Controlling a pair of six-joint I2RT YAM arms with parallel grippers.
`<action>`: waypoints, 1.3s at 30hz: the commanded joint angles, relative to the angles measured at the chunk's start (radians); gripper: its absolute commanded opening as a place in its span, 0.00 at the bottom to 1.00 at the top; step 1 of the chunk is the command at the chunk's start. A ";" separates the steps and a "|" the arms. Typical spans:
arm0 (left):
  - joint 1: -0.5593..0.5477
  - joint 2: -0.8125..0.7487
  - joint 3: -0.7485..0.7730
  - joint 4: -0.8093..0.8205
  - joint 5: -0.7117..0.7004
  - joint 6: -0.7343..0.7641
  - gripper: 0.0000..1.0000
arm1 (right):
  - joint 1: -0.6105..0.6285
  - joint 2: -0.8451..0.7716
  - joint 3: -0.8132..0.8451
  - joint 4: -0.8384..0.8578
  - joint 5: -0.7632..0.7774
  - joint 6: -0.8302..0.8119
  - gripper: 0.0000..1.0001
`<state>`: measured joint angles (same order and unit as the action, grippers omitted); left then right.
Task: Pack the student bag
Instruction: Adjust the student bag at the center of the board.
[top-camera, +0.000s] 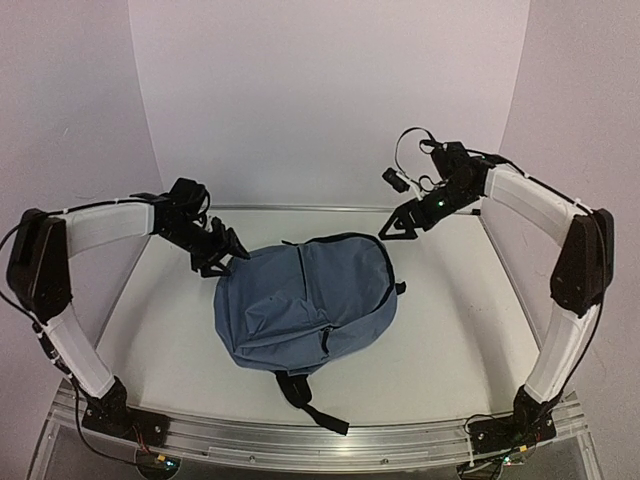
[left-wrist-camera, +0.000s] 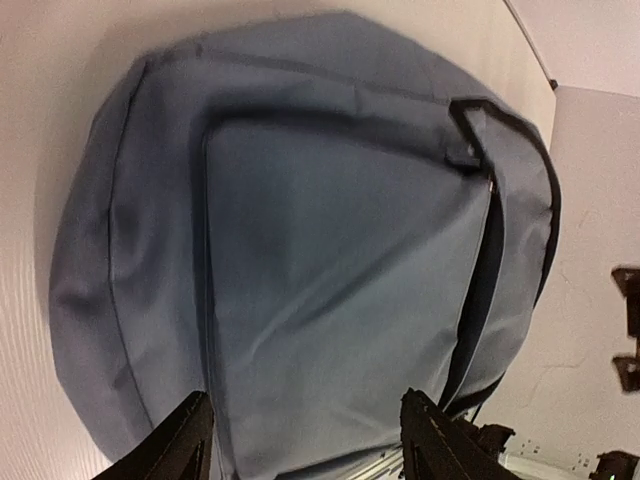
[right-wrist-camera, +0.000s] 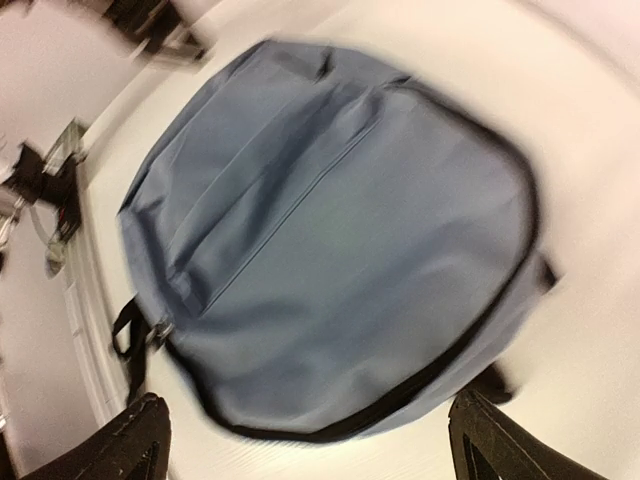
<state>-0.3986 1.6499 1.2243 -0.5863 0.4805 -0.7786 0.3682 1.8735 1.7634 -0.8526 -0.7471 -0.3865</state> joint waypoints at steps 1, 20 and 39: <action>-0.096 -0.148 -0.219 0.064 -0.058 -0.176 0.65 | 0.013 0.206 0.206 0.027 0.039 0.028 0.96; -0.020 0.317 0.111 0.063 -0.004 -0.038 0.54 | 0.013 0.142 -0.134 0.036 0.019 0.013 0.73; 0.091 0.289 0.360 -0.066 0.036 0.111 0.64 | -0.046 -0.043 -0.242 0.068 -0.109 0.129 0.88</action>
<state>-0.2955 2.1889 1.7845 -0.6789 0.5483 -0.6371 0.3625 1.7818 1.4040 -0.8081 -0.8865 -0.2598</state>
